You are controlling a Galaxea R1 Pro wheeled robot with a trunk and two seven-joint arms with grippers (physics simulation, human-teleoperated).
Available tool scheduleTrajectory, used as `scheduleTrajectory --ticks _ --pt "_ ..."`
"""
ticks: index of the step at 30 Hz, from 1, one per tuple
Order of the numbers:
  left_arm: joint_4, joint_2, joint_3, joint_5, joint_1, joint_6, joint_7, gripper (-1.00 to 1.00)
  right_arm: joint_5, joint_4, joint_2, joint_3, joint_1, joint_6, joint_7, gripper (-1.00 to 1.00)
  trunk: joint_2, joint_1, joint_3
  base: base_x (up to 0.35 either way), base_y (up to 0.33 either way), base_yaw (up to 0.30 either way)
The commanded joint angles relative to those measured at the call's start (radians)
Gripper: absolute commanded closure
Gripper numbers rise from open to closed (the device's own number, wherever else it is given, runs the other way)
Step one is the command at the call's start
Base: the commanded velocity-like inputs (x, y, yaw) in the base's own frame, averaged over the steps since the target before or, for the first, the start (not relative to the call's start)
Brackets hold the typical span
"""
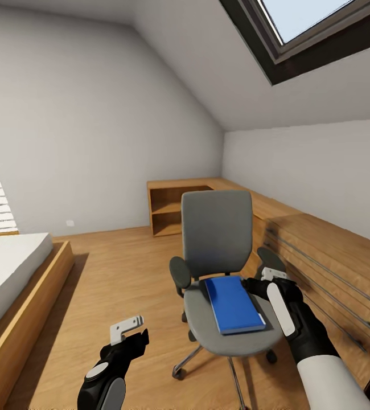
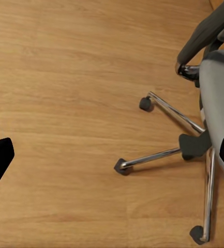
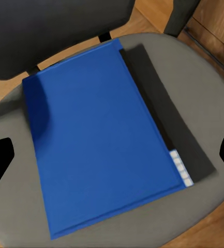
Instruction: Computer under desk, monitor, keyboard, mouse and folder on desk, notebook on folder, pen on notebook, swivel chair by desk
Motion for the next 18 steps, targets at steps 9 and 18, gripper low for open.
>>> scheduleTrajectory --ticks 9,18 --pt "-0.001 0.0 -0.001 0.01 -0.001 0.002 0.01 -1.0 -0.011 -0.003 -0.001 0.001 -0.001 -0.01 -0.007 -1.0 -0.064 0.035 -0.029 0.0 0.0 0.0" --pt "-0.001 0.001 0.006 0.01 -0.001 0.002 0.01 -1.0 -0.011 -0.001 -0.002 0.0 -0.001 -0.018 -0.007 -1.0 -0.127 0.069 -0.058 0.0 0.0 0.0"
